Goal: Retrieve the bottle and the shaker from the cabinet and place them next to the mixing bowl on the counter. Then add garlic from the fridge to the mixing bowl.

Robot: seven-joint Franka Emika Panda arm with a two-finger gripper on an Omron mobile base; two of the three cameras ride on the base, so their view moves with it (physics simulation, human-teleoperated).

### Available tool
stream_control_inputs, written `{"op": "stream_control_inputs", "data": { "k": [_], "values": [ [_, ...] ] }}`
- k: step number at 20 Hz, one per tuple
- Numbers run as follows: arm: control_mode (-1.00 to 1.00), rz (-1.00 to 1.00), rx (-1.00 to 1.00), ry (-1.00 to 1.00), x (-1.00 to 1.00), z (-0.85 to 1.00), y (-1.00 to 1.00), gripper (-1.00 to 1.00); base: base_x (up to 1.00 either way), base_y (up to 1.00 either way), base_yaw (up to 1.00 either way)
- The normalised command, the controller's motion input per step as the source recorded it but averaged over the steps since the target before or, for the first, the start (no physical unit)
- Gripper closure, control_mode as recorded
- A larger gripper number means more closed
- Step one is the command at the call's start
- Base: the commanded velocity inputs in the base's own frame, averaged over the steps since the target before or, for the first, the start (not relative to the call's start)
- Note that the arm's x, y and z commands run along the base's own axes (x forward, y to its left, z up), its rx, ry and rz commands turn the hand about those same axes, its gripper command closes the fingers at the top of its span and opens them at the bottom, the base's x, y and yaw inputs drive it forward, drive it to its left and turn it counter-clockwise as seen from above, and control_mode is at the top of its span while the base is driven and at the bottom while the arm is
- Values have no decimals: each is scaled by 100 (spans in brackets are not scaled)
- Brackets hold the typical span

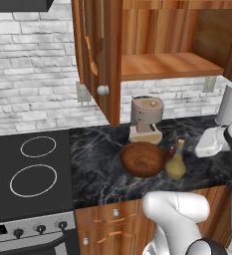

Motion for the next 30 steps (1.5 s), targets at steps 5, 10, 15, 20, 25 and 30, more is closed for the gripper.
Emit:
{"op": "stream_control_inputs", "data": {
  "k": [5, 10, 15, 20, 25, 30],
  "values": [
    [-100, -23, -4, 12, 18, 70, 59, -100, 0, 0, 0],
    [-100, -33, -3, 12, 47, 50, 36, -100, 0, 0, 0],
    [-100, -48, 0, 10, 35, 11, 9, -100, 0, 0, 0],
    [-100, -59, 2, 0, 1, 0, 14, -100, 0, 0, 0],
    [-100, -19, 6, -10, -70, 31, 2, -100, 0, 0, 0],
    [-100, 7, 0, -2, -86, 70, 3, -100, 0, 0, 0]
  ]
}}
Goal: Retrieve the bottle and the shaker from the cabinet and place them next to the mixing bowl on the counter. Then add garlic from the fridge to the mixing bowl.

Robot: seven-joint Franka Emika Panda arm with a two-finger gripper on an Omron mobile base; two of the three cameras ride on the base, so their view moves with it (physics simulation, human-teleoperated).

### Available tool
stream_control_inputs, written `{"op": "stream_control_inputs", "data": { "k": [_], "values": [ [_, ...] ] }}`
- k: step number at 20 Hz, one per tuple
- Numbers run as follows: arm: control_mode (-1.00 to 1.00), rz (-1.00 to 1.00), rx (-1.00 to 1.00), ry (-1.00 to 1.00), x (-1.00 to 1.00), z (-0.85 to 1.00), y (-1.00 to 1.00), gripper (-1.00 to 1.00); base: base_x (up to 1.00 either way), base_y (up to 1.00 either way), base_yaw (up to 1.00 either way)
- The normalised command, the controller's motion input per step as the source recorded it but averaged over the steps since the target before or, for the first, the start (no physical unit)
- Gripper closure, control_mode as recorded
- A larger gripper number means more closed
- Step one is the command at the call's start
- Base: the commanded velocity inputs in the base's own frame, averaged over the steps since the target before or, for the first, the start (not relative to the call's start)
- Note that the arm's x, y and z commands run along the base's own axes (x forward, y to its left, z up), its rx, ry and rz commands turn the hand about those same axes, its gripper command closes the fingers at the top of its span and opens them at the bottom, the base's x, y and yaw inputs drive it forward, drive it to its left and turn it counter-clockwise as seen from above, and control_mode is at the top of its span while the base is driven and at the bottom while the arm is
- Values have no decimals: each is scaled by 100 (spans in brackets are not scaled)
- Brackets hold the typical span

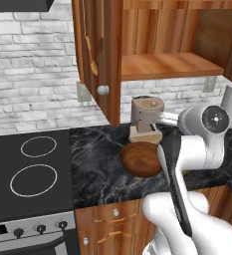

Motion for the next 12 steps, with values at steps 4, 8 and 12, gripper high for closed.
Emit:
{"op": "stream_control_inputs", "data": {
  "k": [4, 8, 12],
  "values": [
    [-100, 18, 0, 8, -51, 50, 10, -100, 0, 0, 0],
    [-100, 7, -1, 19, -19, 32, 28, -100, 0, 0, 0],
    [-100, 0, 0, 3, -53, 6, 10, -100, 0, 0, 0]
  ]
}}
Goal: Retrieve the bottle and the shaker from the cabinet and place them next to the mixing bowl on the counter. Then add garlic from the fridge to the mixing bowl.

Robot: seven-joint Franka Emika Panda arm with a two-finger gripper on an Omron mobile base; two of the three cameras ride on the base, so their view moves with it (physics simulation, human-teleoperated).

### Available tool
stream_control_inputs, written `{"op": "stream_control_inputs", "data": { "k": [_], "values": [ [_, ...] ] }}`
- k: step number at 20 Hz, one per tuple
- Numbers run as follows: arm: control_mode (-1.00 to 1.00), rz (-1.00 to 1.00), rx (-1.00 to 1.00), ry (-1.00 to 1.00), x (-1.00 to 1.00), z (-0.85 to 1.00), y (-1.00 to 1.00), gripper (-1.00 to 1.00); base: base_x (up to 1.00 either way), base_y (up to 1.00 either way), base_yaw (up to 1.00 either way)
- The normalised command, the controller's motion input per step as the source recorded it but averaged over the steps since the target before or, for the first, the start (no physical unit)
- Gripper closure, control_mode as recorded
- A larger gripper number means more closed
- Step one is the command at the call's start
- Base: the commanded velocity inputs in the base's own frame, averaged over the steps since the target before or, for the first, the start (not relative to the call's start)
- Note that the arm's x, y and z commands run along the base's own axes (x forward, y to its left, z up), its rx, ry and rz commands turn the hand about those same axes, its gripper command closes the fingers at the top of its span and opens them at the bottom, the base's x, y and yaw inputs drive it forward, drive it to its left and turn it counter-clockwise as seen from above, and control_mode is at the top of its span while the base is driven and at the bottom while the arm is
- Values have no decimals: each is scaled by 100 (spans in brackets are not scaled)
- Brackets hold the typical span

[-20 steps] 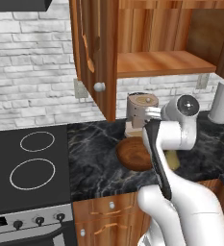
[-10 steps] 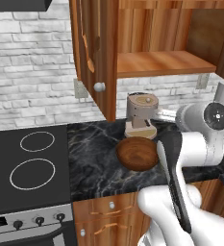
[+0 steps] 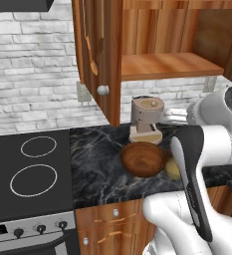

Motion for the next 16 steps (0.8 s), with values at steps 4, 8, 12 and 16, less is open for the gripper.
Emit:
{"op": "stream_control_inputs", "data": {
  "k": [4, 8, 12, 16],
  "values": [
    [-100, 0, 0, -1, -32, 0, 0, -100, 0, 0, 0],
    [-100, 0, 0, 0, 0, 0, 0, -100, 0, 0, 0],
    [100, 0, 0, 0, 0, 0, 0, -100, 0, 0, 0],
    [100, 0, 0, 0, 0, 0, 0, -100, -90, 21, 0]
  ]
}}
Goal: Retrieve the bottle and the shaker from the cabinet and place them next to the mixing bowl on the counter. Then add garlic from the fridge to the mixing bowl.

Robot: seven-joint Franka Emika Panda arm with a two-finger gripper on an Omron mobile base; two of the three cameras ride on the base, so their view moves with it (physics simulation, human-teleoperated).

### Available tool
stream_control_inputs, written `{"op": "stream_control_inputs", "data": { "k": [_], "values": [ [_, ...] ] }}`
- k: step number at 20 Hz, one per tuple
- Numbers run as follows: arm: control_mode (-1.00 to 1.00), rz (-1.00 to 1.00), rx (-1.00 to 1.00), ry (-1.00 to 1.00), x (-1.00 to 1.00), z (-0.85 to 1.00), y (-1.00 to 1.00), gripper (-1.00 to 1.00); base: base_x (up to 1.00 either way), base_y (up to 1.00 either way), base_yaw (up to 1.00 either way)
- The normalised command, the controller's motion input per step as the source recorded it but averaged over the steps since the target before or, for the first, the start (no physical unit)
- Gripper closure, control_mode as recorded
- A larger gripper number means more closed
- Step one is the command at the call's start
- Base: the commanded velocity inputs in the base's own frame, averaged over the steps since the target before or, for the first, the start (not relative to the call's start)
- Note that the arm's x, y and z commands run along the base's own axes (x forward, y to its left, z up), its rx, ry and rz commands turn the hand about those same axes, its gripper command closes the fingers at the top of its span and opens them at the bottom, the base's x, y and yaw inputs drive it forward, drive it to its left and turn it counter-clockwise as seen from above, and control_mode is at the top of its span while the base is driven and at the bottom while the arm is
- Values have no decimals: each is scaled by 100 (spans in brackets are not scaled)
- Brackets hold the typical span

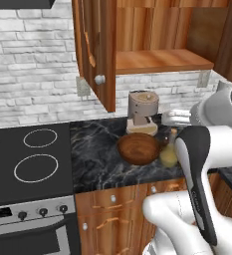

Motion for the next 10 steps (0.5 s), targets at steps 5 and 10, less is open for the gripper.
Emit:
{"op": "stream_control_inputs", "data": {
  "k": [5, 10],
  "values": [
    [100, 0, 0, 0, 0, 0, 0, -100, -99, 43, 0],
    [100, 0, 0, 0, 0, 0, 0, -100, -35, 64, 32]
  ]
}}
